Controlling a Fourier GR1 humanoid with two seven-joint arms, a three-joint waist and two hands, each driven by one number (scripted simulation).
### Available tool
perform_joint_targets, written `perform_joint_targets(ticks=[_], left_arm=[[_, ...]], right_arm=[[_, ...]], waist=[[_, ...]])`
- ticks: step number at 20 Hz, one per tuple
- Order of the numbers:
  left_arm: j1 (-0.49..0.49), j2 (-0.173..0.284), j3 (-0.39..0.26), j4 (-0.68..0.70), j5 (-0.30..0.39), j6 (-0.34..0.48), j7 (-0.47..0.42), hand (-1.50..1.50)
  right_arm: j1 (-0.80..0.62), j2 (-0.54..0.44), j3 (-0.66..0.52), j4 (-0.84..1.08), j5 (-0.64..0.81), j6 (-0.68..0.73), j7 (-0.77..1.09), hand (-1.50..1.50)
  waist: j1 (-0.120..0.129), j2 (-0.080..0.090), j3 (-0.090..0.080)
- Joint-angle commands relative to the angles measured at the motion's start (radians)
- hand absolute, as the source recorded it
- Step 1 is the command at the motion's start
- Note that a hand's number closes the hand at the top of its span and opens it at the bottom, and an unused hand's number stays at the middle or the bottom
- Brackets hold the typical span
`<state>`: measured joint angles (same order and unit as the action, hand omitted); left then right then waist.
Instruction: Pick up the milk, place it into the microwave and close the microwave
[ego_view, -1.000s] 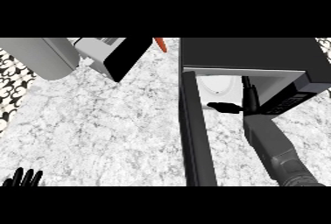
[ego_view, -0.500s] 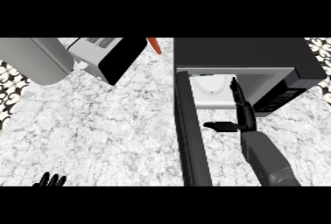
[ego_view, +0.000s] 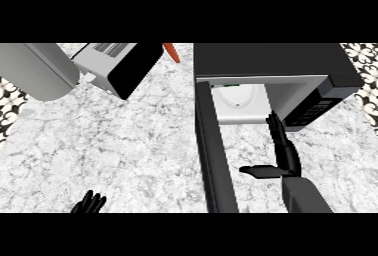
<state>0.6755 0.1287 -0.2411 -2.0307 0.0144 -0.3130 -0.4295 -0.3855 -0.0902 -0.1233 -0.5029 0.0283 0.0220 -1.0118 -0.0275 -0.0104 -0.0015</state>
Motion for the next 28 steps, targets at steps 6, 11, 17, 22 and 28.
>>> perform_joint_targets(ticks=[6,11,17,22,28], left_arm=[[-0.14,-0.063,-0.129,0.085,-0.176,0.068,0.064,1.5],[-0.34,-0.097,-0.146,0.12,-0.196,0.06,0.227,1.5],[-0.57,-0.128,-0.211,0.368,-0.261,0.199,0.227,1.5],[-0.765,-0.128,-0.356,0.466,-0.254,0.337,0.338,1.5],[-1.037,-0.129,-0.487,0.68,-0.16,0.479,0.355,1.5]], right_arm=[[0.336,-0.066,0.016,-0.406,-0.122,0.202,0.054,-1.5],[0.494,-0.07,0.036,-0.651,-0.187,0.232,0.151,1.5],[0.589,-0.152,-0.05,-0.785,-0.304,0.297,0.213,-1.5],[0.619,-0.188,-0.08,-0.857,-0.298,0.275,0.255,-1.5],[0.678,-0.222,-0.096,-0.947,-0.333,0.35,0.246,-1.5]], waist=[[-0.01,0.0,-0.001],[-0.001,0.007,0.0],[0.008,0.011,0.001],[0.008,0.011,0.001],[-0.01,0.013,0.001]])
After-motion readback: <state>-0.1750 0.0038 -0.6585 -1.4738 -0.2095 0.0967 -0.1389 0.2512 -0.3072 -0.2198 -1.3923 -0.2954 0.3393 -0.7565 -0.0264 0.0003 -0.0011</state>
